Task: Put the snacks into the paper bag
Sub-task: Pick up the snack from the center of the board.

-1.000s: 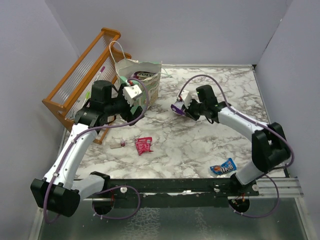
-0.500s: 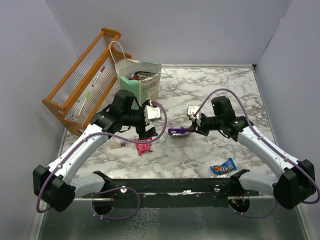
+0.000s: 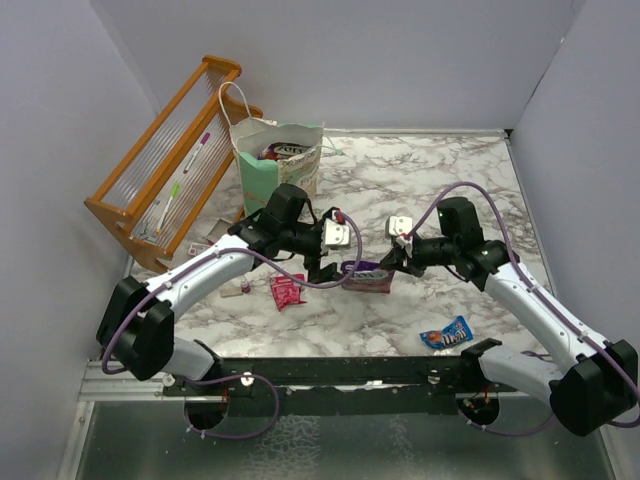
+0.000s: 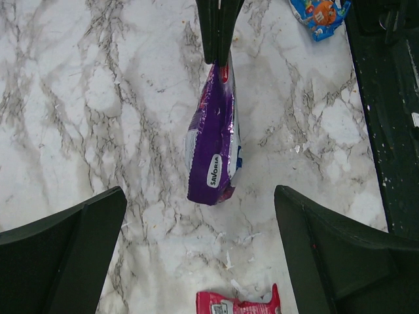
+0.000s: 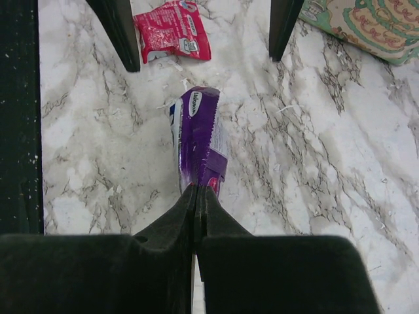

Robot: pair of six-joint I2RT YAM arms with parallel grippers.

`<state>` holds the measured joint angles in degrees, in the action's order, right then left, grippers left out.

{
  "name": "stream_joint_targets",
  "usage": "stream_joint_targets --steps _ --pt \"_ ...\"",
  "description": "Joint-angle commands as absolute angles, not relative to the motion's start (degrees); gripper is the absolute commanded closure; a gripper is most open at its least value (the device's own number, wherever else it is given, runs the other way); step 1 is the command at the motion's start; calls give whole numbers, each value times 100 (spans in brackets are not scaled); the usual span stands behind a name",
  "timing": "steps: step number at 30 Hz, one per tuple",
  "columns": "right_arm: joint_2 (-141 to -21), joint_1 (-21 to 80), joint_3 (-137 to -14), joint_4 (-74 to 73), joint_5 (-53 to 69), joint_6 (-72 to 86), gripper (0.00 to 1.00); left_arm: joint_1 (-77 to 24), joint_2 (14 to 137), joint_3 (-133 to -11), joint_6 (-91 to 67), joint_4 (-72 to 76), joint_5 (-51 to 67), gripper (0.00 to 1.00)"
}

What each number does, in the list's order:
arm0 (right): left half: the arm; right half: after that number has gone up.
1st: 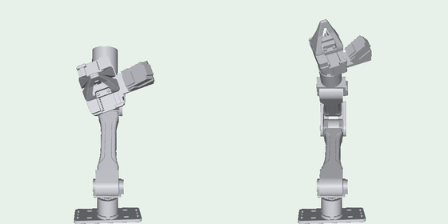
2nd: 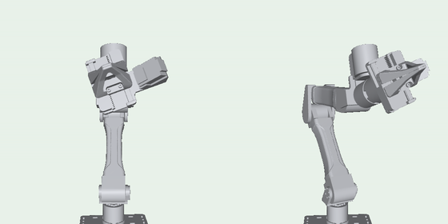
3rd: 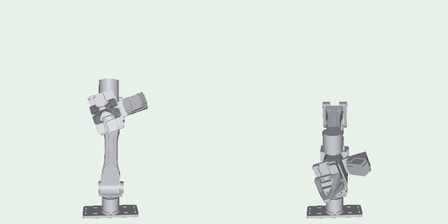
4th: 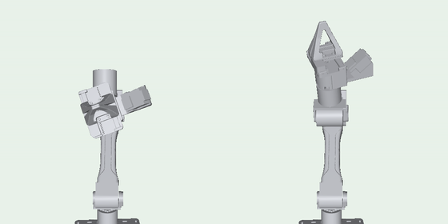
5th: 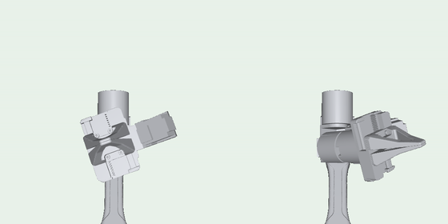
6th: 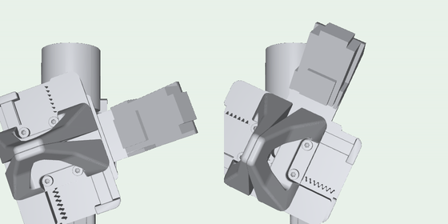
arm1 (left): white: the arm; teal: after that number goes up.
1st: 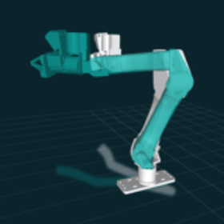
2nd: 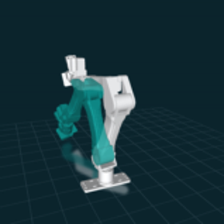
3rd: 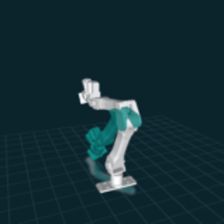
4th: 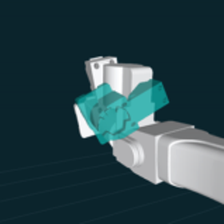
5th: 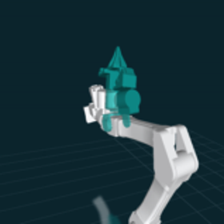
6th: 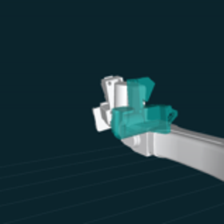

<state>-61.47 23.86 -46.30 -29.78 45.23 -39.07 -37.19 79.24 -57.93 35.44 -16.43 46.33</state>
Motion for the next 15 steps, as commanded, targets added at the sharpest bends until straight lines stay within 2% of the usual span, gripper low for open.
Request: stream_joint_targets --steps 1,11,15 --pt "-5998 2272 -4587 -2760 4968 -3857 99 -3915 8273 -5653 3539 -799 4981 1" --pt "-6026 2225 -4526 -2755 5070 -3911 98 -4171 8999 -5798 3180 -227 5107 1" --pt "-5995 2198 -4502 -2737 5073 -3900 99 -4226 9154 -5748 2922 -155 5248 7"
